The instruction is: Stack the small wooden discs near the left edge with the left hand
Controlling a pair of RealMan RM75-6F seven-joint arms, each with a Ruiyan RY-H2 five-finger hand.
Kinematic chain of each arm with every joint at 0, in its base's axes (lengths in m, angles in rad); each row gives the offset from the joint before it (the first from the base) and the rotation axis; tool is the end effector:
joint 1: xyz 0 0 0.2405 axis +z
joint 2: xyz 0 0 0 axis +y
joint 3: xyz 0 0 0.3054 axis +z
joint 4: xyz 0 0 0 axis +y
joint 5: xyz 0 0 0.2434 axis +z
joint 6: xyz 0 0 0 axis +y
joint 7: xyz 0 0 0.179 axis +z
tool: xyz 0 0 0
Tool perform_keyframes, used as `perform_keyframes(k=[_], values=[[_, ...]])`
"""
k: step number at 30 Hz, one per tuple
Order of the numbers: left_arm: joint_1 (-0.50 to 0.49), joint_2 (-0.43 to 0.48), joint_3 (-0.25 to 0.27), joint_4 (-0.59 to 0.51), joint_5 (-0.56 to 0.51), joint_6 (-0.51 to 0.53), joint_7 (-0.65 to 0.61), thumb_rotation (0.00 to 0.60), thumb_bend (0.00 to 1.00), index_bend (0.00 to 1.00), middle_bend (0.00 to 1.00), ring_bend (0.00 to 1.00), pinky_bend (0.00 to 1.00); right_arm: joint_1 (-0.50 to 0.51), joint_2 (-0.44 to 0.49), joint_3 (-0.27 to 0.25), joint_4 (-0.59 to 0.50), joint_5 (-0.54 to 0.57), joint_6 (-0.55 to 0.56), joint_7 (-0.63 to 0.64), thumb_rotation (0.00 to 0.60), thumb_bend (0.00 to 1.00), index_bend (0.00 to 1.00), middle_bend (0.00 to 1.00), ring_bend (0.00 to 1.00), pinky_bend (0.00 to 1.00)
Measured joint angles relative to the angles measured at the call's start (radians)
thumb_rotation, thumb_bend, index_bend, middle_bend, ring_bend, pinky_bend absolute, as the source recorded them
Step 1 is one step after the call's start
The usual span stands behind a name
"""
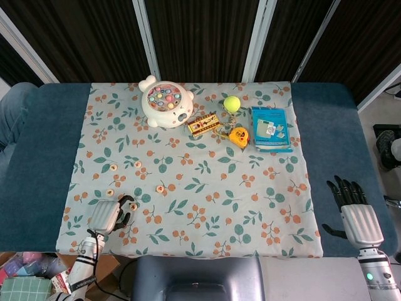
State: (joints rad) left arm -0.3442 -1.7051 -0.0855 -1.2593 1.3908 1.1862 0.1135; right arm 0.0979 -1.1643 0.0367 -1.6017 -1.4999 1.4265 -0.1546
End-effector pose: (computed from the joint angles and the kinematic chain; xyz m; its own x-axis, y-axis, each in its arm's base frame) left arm -0.3027 0.3073 -0.0860 0.2957 0.2253 0.9283 0.9511 -0.1605 -0.2640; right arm -0.3682 -0.2235 0.1216 0.5032 -0.0676 0.8615 -0.8642 -0.0323 0.5022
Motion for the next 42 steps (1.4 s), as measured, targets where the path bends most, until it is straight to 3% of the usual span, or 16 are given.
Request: perform_keyframes(k=[16,42], values=[[-0.020,-0.038,-0.004,0.066,-0.028,-0.025,-0.002,0.600,0.45,0.39,1.00,1.00,1.00,-0.002,0.000,0.001,0.000,0.001,0.005,0.001,0.600,0.15,0.00,0.00,0.00,0.00],[-0.035,-0.053,-0.005,0.070,-0.034,-0.024,-0.013,0.600,0.45,0.45,1.00,1.00,1.00,-0.001,-0.002,0.001,-0.004,0.010,-0.001,-0.012,0.600,0.15,0.00,0.00,0.00,0.00]])
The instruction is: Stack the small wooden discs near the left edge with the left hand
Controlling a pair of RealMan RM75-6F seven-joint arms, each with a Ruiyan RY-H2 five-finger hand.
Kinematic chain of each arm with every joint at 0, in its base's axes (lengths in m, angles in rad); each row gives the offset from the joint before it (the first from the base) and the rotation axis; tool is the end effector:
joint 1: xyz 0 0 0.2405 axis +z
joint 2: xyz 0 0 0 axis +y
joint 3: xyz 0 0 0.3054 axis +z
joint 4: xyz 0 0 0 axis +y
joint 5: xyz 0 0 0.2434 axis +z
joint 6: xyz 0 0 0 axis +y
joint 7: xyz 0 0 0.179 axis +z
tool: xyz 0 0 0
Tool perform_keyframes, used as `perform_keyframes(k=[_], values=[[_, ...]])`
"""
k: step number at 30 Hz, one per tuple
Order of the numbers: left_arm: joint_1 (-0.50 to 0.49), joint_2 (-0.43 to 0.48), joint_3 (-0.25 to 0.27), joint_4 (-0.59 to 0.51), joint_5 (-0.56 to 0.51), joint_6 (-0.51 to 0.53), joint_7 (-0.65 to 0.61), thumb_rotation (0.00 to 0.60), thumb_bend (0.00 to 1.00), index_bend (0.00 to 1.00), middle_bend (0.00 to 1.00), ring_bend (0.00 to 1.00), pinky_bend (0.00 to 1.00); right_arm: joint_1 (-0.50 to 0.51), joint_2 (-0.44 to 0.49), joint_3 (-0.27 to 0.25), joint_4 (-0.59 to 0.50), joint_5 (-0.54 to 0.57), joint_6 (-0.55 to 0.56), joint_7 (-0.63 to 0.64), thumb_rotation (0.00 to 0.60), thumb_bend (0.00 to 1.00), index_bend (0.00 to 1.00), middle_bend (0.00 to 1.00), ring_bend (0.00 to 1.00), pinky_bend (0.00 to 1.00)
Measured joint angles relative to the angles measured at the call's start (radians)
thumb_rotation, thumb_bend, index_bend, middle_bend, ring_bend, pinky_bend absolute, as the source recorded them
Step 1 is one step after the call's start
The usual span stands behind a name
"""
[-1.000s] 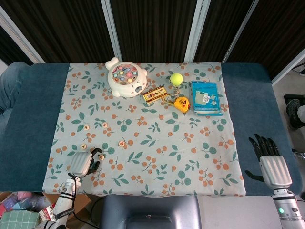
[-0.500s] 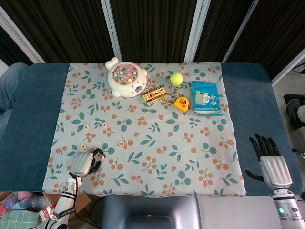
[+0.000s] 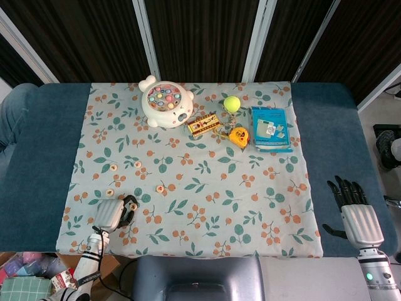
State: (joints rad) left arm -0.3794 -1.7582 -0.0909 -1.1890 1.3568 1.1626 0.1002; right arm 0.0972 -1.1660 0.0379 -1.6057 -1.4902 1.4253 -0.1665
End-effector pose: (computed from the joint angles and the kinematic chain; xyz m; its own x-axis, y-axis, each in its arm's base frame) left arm -0.3011 0.3194 -0.1027 0.2926 0.2376 0.9263 0.9531 -0.1510 -0.2623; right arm -0.3687 -0.2235 0.1211 0.5072 -0.0697 0.8590 -0.8617 -0.0234 0.5069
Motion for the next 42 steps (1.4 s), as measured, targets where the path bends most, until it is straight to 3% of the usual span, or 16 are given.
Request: perform_keyframes(k=[14,19,25,42], values=[[-0.003,0.008,-0.008,-0.008,0.001,0.011,-0.013,0.600,0.45,0.51,1.00,1.00,1.00,0.001,-0.003,0.001,0.002,0.002,-0.002,-0.004,0.600,0.15,0.00,0.00,0.00,0.00],[-0.014,0.052,-0.081,-0.022,-0.044,0.020,-0.024,0.600,0.45,0.51,1.00,1.00,1.00,0.002,0.000,0.001,0.002,0.005,-0.005,0.002,0.600,0.15,0.00,0.00,0.00,0.00],[-0.022,0.127,-0.129,-0.049,-0.119,-0.014,-0.036,0.600,0.45,0.51,1.00,1.00,1.00,0.005,-0.002,0.001,0.002,0.008,-0.011,-0.002,0.600,0.15,0.00,0.00,0.00,0.00],[-0.023,0.114,-0.092,0.010,-0.139,-0.054,-0.068,0.600,0.45,0.51,1.00,1.00,1.00,0.005,-0.002,0.001,0.001,0.009,-0.011,0.000,0.600,0.15,0.00,0.00,0.00,0.00]])
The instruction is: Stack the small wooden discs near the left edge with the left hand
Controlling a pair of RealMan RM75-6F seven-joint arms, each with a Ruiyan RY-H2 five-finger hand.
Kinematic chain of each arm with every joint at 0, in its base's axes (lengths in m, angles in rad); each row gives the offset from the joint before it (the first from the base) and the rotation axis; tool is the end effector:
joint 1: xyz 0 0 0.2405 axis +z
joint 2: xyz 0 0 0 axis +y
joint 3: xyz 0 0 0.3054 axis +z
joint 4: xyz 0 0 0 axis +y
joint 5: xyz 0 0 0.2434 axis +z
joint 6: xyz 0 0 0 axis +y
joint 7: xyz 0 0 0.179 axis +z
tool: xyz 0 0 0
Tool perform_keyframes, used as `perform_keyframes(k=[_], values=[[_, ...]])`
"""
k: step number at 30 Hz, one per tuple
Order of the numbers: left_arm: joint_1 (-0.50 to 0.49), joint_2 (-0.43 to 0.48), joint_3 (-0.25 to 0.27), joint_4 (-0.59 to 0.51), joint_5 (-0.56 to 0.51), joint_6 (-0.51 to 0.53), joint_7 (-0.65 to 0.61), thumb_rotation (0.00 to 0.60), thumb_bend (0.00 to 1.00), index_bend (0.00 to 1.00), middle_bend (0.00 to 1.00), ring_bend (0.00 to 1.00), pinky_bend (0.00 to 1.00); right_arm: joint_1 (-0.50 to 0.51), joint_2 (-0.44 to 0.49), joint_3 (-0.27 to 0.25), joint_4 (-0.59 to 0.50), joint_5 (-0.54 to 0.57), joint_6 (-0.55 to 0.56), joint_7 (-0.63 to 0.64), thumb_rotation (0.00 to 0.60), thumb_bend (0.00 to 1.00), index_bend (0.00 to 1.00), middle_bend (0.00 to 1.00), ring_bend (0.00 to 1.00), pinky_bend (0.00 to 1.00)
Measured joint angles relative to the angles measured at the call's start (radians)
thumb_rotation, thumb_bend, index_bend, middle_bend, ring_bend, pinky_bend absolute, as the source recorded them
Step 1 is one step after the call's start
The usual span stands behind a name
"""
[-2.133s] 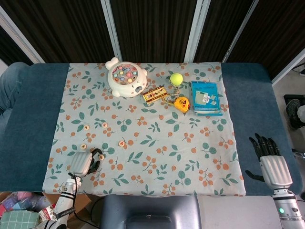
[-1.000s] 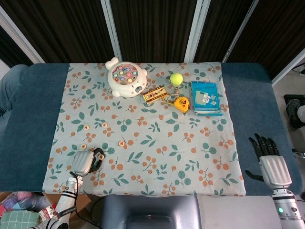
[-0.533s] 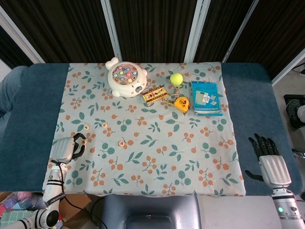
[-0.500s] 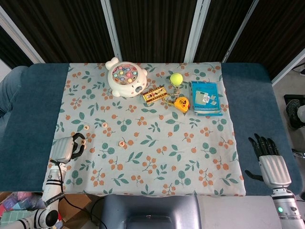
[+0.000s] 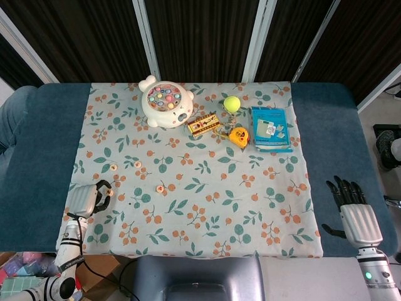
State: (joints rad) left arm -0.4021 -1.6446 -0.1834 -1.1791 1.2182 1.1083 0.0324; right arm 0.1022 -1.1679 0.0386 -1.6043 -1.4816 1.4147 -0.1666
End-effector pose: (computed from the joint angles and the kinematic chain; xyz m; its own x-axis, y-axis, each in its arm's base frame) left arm -0.3461 0.3629 -0.0398 0.2479 0.1805 0.9518 0.9666 0.0199 -0.2555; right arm -0.3698 -0.2254 0.1194 0.5059 -0.0784 0.8590 -0.8623 -0.0209 0.5059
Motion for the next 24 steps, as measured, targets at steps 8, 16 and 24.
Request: perform_keyframes(k=[8,16,24], values=[[-0.005,-0.007,0.002,0.021,-0.001,-0.002,-0.003,0.600,0.45,0.49,1.00,1.00,1.00,0.000,0.002,-0.003,-0.002,-0.003,-0.001,0.003,0.600,0.15,0.00,0.00,0.00,0.00],[-0.009,-0.013,0.003,0.041,-0.005,-0.009,-0.012,0.600,0.45,0.49,1.00,1.00,1.00,0.002,0.003,-0.004,-0.002,-0.003,-0.006,0.004,0.600,0.15,0.00,0.00,0.00,0.00],[-0.011,-0.013,0.008,0.044,-0.006,-0.017,-0.014,0.600,0.45,0.45,1.00,1.00,1.00,0.002,0.002,-0.004,-0.003,-0.002,-0.006,0.001,0.600,0.15,0.00,0.00,0.00,0.00]])
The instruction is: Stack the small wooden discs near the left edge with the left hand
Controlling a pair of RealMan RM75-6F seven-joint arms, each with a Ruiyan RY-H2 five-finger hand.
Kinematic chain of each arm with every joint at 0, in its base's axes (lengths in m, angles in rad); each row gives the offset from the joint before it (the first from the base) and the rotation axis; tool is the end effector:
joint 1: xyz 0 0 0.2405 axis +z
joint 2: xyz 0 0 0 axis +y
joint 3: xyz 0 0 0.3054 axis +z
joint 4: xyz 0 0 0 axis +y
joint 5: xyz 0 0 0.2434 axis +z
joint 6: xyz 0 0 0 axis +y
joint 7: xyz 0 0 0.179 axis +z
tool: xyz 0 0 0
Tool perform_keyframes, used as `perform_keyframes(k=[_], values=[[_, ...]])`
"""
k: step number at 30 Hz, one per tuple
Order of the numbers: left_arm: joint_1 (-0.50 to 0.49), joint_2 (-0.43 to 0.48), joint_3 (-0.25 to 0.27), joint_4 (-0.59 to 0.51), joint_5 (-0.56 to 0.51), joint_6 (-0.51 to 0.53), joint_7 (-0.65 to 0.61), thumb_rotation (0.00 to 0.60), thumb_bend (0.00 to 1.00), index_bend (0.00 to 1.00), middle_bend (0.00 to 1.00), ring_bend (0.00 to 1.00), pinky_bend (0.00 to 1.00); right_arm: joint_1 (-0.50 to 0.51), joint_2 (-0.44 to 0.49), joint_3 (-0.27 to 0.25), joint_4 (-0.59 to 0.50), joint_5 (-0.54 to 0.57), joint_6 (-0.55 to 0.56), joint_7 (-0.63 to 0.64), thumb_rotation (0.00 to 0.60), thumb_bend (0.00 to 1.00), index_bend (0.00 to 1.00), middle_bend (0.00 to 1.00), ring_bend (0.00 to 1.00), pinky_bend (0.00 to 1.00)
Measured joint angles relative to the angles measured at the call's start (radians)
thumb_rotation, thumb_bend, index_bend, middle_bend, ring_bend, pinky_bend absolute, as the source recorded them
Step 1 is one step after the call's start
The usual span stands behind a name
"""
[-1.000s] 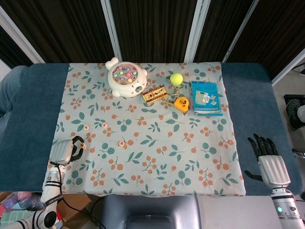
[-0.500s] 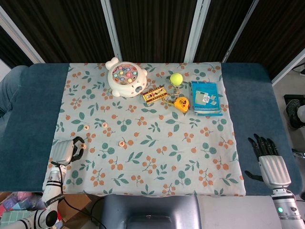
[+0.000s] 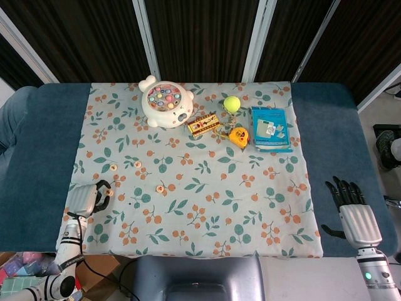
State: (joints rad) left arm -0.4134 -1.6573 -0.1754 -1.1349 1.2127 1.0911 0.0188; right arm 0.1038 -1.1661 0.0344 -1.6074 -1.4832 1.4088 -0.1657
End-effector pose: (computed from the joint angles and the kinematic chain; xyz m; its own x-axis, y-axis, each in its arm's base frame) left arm -0.3532 0.3667 -0.0431 0.2620 0.1920 0.9458 0.9621 0.0245 -0.2715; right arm -0.3694 -0.2247 0.1180 0.5045 -0.0874 0.8590 -0.8632 -0.0255 0.5043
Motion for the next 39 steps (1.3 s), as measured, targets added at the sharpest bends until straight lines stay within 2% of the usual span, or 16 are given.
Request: perform_keyframes(k=[30,39], values=[[-0.003,0.009,0.004,-0.003,0.006,-0.002,-0.022,0.600,0.45,0.40,1.00,1.00,1.00,-0.002,0.001,0.000,-0.002,0.000,0.004,0.003,0.600,0.15,0.00,0.00,0.00,0.00],[0.000,0.014,0.002,-0.069,0.052,0.058,-0.042,0.600,0.45,0.38,1.00,1.00,1.00,-0.001,0.005,-0.002,-0.004,-0.006,0.004,0.008,0.600,0.15,0.00,0.00,0.00,0.00]])
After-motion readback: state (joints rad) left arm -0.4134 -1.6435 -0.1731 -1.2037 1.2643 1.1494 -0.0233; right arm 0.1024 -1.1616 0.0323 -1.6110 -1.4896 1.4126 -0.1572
